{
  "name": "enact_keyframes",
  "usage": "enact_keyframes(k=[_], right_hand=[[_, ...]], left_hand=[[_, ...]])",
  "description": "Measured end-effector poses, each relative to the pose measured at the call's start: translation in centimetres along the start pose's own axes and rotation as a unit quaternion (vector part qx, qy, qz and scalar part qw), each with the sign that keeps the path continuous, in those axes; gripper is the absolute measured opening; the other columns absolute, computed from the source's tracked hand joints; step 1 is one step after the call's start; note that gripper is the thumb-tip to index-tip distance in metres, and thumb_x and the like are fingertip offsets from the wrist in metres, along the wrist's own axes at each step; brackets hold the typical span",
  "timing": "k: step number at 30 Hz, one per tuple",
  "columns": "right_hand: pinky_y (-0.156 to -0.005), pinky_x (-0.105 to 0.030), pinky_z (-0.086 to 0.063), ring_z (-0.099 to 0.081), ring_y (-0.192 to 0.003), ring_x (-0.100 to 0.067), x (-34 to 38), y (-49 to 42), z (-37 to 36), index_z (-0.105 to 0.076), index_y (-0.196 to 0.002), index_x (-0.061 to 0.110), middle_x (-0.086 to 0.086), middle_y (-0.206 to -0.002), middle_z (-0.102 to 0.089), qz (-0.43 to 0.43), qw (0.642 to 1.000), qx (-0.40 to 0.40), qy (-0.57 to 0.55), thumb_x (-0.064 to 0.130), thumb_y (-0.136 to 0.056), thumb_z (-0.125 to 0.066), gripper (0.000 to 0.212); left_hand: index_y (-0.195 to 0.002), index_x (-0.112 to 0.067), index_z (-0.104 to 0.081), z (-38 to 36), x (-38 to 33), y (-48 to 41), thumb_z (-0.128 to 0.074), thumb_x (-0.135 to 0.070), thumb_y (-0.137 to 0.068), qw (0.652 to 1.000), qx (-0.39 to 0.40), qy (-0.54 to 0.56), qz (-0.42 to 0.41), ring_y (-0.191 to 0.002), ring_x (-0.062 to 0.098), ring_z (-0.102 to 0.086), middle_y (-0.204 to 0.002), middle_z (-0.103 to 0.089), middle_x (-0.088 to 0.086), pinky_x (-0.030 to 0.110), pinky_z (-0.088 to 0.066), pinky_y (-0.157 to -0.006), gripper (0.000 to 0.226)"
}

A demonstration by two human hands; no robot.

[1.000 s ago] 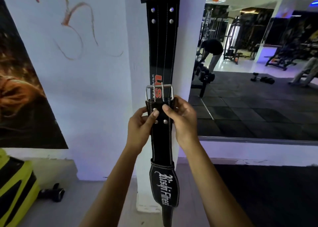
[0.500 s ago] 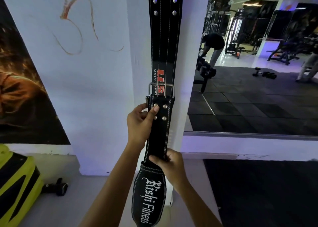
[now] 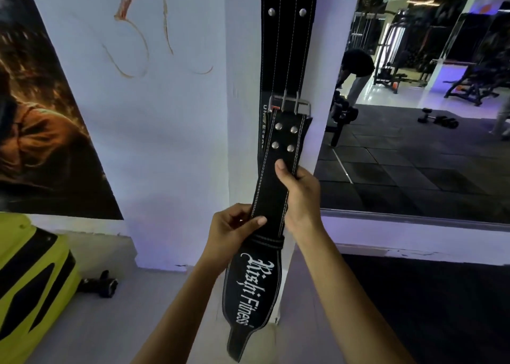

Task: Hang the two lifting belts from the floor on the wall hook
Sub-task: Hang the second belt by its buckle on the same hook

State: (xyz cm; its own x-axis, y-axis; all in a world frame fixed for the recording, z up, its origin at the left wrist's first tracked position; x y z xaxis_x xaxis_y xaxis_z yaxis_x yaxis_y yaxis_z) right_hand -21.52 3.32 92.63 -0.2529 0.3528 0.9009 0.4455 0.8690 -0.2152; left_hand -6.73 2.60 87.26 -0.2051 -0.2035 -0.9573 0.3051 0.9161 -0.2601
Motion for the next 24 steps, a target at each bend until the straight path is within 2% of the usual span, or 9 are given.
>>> enact_keyframes(k=[5,7,9,10,12,15,18,22,24], right_hand=[[-0.081,-0.043,-0.047,-0.058,-0.084,-0.024,-0.7,0.2,-1.2,-0.064,-0.088,-0.007,-0.015,-0.085,-0.064,0.014,0.997,0.054,0.061,0.037,-0.08,-0.075,0.046],[-0.084,-0.047,-0.051,-0.063,-0.086,-0.029,-1.4,0.9,-1.0,-0.068,-0.089,-0.001,-0.02,-0.087,-0.069,0.006,0.995,0.073,0.073,0.035,-0.081,-0.073,0.038],[-0.091,-0.053,-0.052,-0.069,-0.096,-0.032,-2.3,1.7,-0.7,-0.07,-0.096,0.005,-0.023,-0.098,-0.072,-0.002,0.991,0.089,0.096,0.032,-0.085,-0.069,0.029],[-0.094,-0.052,-0.053,-0.07,-0.101,-0.032,-2.7,2.1,-0.4,-0.071,-0.1,0.008,-0.02,-0.101,-0.074,-0.001,0.99,0.092,0.106,0.031,-0.087,-0.067,0.027],[-0.093,-0.042,-0.056,-0.07,-0.104,-0.026,-3.4,2.9,0.1,-0.071,-0.109,0.012,-0.011,-0.106,-0.075,0.003,0.988,0.094,0.121,0.027,-0.092,-0.063,0.024],[-0.081,-0.028,-0.057,-0.072,-0.097,-0.017,-4.5,3.9,1.0,-0.069,-0.112,0.013,-0.007,-0.105,-0.075,-0.022,0.982,0.119,0.144,0.021,-0.094,-0.06,0.022],[-0.08,-0.03,-0.057,-0.073,-0.092,-0.019,-5.8,4.9,2.4,-0.069,-0.109,0.011,-0.011,-0.102,-0.075,-0.06,0.978,0.125,0.153,0.023,-0.092,-0.063,0.021],[-0.08,-0.025,-0.054,-0.073,-0.094,-0.014,-5.0,5.1,2.9,-0.07,-0.11,0.015,-0.011,-0.106,-0.075,-0.056,0.983,0.106,0.139,0.023,-0.094,-0.06,0.021],[-0.077,-0.019,-0.053,-0.072,-0.095,-0.01,-3.1,3.8,2.7,-0.07,-0.11,0.016,-0.005,-0.104,-0.076,-0.029,0.986,0.092,0.134,0.025,-0.096,-0.057,0.021]], left_hand=[[-0.088,0.001,-0.07,0.4,-0.3,0.2,-0.077,-0.009,-0.079,0.998,-0.045,-0.037,-0.035,-0.077,0.021,-0.068,-0.087,-0.07,0.027,0.037,-0.057,-0.072,0.015],[-0.09,-0.003,-0.07,0.5,-1.0,-0.2,-0.075,-0.011,-0.082,0.996,-0.071,-0.004,-0.044,-0.077,0.022,-0.067,-0.084,-0.07,0.023,0.04,-0.056,-0.073,0.012],[-0.086,-0.003,-0.068,0.7,-1.8,-0.9,-0.071,-0.009,-0.085,0.995,-0.087,0.014,-0.045,-0.071,0.017,-0.064,-0.075,-0.067,0.013,0.035,-0.055,-0.068,0.006],[-0.087,-0.001,-0.066,0.7,-2.1,-1.3,-0.069,-0.008,-0.087,0.995,-0.088,0.017,-0.041,-0.07,0.017,-0.062,-0.075,-0.065,0.012,0.033,-0.054,-0.066,0.007],[-0.098,0.002,-0.065,0.7,-2.3,-2.1,-0.066,-0.009,-0.089,0.996,-0.083,0.035,-0.02,-0.076,0.02,-0.063,-0.082,-0.064,0.014,0.032,-0.055,-0.065,0.013],[-0.105,0.002,-0.066,0.7,-3.1,-3.5,-0.064,-0.008,-0.091,0.997,-0.054,0.055,-0.003,-0.085,0.025,-0.065,-0.092,-0.065,0.019,0.034,-0.057,-0.072,0.018],[-0.095,-0.001,-0.069,0.3,-3.8,-4.4,-0.066,-0.005,-0.088,0.998,-0.031,0.059,-0.009,-0.085,0.025,-0.068,-0.09,-0.071,0.015,0.036,-0.056,-0.077,0.008],[-0.102,0.005,-0.067,-1.2,-3.2,-3.7,-0.066,-0.003,-0.088,0.997,-0.034,0.073,-0.004,-0.087,0.026,-0.069,-0.095,-0.071,0.018,0.039,-0.055,-0.082,0.016],[-0.103,0.006,-0.067,-1.8,-3.2,-3.2,-0.067,-0.003,-0.087,0.998,-0.03,0.059,-0.008,-0.088,0.028,-0.07,-0.096,-0.071,0.023,0.043,-0.057,-0.083,0.019]])
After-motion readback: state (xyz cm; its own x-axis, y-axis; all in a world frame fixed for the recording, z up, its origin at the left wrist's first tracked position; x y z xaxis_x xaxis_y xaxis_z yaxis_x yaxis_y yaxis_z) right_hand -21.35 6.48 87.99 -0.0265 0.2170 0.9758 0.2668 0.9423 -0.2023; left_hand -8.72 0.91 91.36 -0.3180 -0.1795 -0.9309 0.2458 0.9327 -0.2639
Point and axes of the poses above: each hand's wrist, its own y-axis away from the middle knuckle, its own z-axis out of the back of the hand, x = y × z, the point moved 5 cm from there along -y, towards the middle knuckle
